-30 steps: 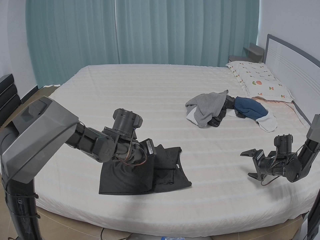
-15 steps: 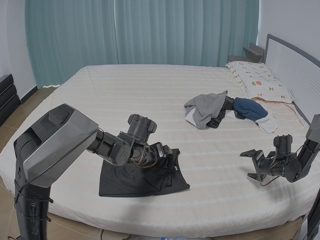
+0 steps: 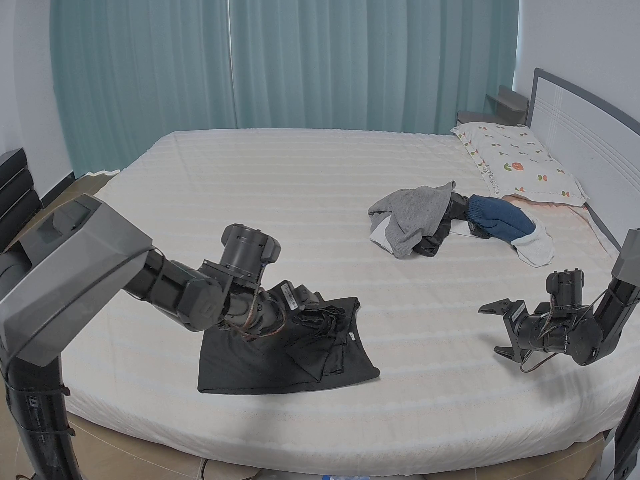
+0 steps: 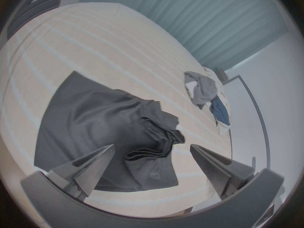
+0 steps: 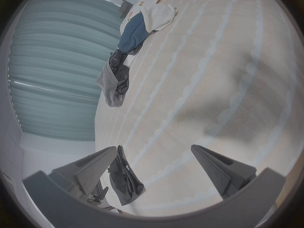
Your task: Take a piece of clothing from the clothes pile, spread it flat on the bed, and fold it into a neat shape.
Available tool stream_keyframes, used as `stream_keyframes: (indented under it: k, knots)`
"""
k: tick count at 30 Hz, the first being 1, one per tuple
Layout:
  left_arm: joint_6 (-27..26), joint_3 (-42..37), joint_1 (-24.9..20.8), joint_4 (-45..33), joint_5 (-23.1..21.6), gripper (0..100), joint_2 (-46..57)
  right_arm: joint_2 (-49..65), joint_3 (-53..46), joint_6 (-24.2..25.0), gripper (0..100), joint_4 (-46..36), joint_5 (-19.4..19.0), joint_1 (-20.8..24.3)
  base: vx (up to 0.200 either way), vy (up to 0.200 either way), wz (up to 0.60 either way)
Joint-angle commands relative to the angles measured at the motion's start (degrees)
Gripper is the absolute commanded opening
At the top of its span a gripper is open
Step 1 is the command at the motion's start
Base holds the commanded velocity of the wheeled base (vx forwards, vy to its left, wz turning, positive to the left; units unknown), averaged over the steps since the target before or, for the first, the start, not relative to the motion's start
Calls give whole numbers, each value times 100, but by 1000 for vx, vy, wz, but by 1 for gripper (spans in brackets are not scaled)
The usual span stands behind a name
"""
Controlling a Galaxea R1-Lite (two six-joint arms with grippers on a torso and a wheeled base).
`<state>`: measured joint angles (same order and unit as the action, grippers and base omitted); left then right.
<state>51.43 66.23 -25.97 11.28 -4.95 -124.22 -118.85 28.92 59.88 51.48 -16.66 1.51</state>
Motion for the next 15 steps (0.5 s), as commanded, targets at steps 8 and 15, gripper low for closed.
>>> stream_keyframes:
  k: [8, 15]
  knots:
    - [754, -2237, 1217, 1746, -1360, 100, 821, 72, 26, -293, 100, 2, 269, 446, 0, 150, 0]
    - [754, -2580, 1718, 2089, -1623, 100, 785, 283, 185, -1005, 100, -147, 1192, 1106, 0, 200, 0]
